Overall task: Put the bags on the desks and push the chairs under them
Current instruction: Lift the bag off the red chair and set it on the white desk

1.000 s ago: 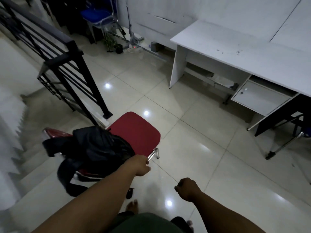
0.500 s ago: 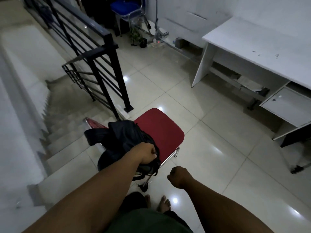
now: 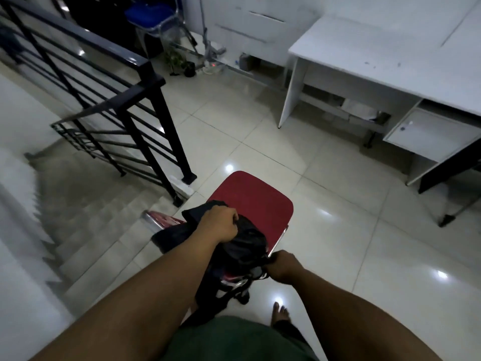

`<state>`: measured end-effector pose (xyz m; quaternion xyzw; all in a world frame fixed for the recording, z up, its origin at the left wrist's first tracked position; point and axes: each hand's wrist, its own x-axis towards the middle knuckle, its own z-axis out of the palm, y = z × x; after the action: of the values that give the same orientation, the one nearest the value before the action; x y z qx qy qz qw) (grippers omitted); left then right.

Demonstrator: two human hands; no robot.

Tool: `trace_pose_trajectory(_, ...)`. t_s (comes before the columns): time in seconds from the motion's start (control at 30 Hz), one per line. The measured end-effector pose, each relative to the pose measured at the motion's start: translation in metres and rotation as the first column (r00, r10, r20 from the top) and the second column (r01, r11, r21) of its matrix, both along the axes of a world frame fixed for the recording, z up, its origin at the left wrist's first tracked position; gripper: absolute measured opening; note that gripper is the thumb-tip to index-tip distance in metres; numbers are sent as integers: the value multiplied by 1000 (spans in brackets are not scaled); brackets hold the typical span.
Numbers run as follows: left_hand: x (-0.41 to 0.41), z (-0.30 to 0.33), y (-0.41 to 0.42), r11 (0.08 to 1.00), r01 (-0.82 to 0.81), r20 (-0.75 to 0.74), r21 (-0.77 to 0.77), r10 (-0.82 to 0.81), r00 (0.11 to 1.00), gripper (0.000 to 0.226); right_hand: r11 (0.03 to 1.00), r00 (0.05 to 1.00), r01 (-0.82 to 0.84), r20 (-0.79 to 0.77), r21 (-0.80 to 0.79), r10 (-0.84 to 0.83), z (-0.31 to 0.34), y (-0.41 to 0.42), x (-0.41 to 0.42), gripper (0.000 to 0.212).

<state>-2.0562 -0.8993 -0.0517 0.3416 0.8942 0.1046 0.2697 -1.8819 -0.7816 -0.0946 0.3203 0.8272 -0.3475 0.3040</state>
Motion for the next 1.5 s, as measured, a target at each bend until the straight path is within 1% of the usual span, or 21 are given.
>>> trace_pose_trajectory(0.03,-11,-1,-9,998,51,-17,-40,-52,999,30,999,999,50,-9,-19,-50,2,-14,-9,22)
trace_pose_trajectory(0.1,-27,0,-25,997,68,-61,-42,-71,996,33,994,994,104,-19,-42,-105,5,-37,-24,22)
trace_pose_trajectory(0.17,-40,1,-42,999,30,-122,-16,-32,992,32,983,984,177,-11,-43,-178,0,-57,-34,18)
trace_pose_trajectory(0.23,-48,0,-59,997,-62,-158,-48,54,986,36,966,967,256,16,-42,-255,1,-68,-34,17)
trace_pose_trajectory(0.33,-59,1,-73,960,-210,-107,-185,193,975,54,920,925,379,18,-94,-379,12,-75,-35,25)
trace_pose_trajectory(0.43,-67,2,-73,952,-164,-18,-260,165,986,62,873,885,465,41,-149,-464,18,-81,-41,26)
trace_pose_trajectory(0.53,-75,5,-68,943,-176,106,-283,213,971,69,738,768,627,39,-249,-639,22,-89,-47,29)
trace_pose_trajectory(0.63,-78,12,-61,935,-213,238,-282,283,929,80,551,623,746,100,-374,-776,29,-92,-49,28)
trace_pose_trajectory(0.67,-78,14,-60,937,-208,257,-281,283,924,82,502,590,763,124,-407,-798,32,-91,-49,25)
trace_pose_trajectory(0.7,-77,15,-59,939,-200,263,-279,275,925,83,484,584,764,136,-426,-800,33,-90,-48,25)
trace_pose_trajectory(0.73,-76,15,-59,940,-192,259,-282,267,928,83,497,600,752,140,-433,-788,33,-88,-47,30)
trace_pose_trajectory(0.8,-76,15,-60,944,-150,236,-294,224,946,78,569,668,703,120,-427,-735,33,-85,-46,49)
trace_pose_trajectory(0.87,-83,20,-57,953,-40,229,-299,113,967,57,634,738,634,104,-443,-666,32,-83,-48,63)
trace_pose_trajectory(0.93,-92,28,-54,938,83,282,-336,16,959,43,669,792,575,116,-472,-599,33,-82,-52,68)
trace_pose_trajectory(1.0,-101,35,-52,906,137,317,-401,-3,948,54,676,820,550,161,-490,-550,38,-79,-59,69)
trace_pose_trajectory(1.07,-106,37,-52,879,159,311,-449,-12,950,66,676,832,543,209,-498,-514,42,-75,-66,66)
trace_pose_trajectory(1.17,-107,33,-51,860,205,300,-467,-64,952,71,648,825,559,269,-518,-497,42,-68,-75,53)
trace_pose_trajectory(1.27,-110,33,-51,868,224,280,-444,-103,954,73,655,835,549,322,-518,-446,46,-63,-81,49)
trace_pose_trajectory(1.37,-108,33,-50,861,269,294,-431,-148,944,69,700,853,511,390,-498,-346,49,-58,-89,46)
trace_pose_trajectory(1.47,-103,34,-49,836,335,275,-434,-232,933,66,802,863,434,446,-410,-238,52,-52,-103,50)
trace_pose_trajectory(1.5,-103,34,-49,834,353,266,-424,-258,929,64,837,871,382,454,-391,-186,55,-50,-110,48)
